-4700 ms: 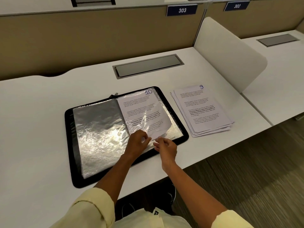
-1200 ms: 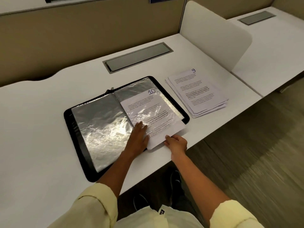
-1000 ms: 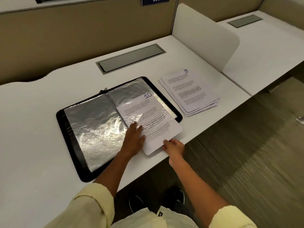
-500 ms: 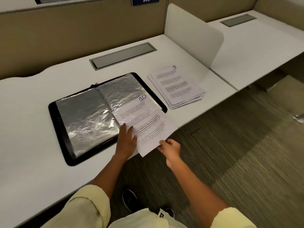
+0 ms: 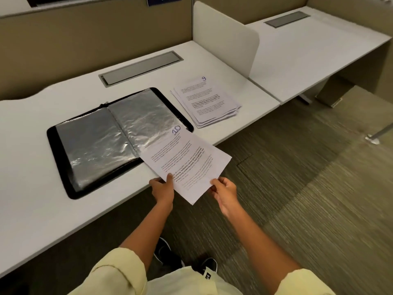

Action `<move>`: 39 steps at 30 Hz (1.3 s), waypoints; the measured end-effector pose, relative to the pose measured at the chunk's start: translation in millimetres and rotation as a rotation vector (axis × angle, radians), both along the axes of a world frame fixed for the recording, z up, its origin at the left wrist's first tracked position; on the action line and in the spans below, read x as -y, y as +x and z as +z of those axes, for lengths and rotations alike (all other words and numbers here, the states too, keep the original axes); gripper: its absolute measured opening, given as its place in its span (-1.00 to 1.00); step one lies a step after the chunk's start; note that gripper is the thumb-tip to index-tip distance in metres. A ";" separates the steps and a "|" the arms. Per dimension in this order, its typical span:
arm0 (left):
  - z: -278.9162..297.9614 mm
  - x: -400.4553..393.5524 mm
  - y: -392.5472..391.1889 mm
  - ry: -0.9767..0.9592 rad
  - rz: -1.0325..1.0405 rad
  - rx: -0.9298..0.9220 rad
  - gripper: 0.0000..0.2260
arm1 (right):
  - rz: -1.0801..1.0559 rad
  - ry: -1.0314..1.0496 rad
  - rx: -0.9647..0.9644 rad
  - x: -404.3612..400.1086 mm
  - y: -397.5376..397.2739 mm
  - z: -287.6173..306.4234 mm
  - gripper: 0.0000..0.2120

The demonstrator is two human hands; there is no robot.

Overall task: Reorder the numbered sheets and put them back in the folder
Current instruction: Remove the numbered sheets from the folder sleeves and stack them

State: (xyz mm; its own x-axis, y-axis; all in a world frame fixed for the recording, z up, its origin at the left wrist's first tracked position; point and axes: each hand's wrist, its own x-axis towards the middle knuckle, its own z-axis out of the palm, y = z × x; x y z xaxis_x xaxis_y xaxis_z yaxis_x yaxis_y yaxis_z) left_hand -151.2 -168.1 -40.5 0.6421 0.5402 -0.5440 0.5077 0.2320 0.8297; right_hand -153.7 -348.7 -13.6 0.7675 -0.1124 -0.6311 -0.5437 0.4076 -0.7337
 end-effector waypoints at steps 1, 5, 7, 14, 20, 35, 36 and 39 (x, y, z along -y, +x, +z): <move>-2.0 6.5 -3.4 -0.077 0.004 0.009 -0.58 | -0.008 -0.001 0.009 6.6 -3.3 1.1 -0.85; -2.8 32.2 -5.2 -0.112 -0.114 0.086 -0.65 | -0.061 -0.023 0.029 34.9 -14.3 1.0 -0.90; 1.3 46.4 0.6 -0.089 -0.152 0.099 -0.70 | -0.094 -0.025 0.031 48.9 -18.0 -0.2 -0.91; 15.9 79.8 22.4 -0.027 -0.294 0.192 -0.71 | -0.178 -0.020 0.006 84.0 -21.4 -8.2 -0.85; 19.2 84.0 46.3 -0.019 -0.344 0.253 -0.71 | -0.246 -0.013 -0.004 98.0 -3.2 -10.8 -0.88; 11.8 62.6 189.8 -0.042 -0.274 0.261 -0.84 | -0.245 -0.102 0.027 83.3 139.4 -0.7 -0.81; 13.4 59.5 200.0 -0.037 -0.276 0.270 -0.86 | -0.244 -0.100 0.025 80.4 150.5 0.9 -0.81; 12.5 48.0 231.0 -0.010 -0.293 0.280 -0.95 | -0.247 -0.085 0.019 68.7 182.0 2.4 -0.80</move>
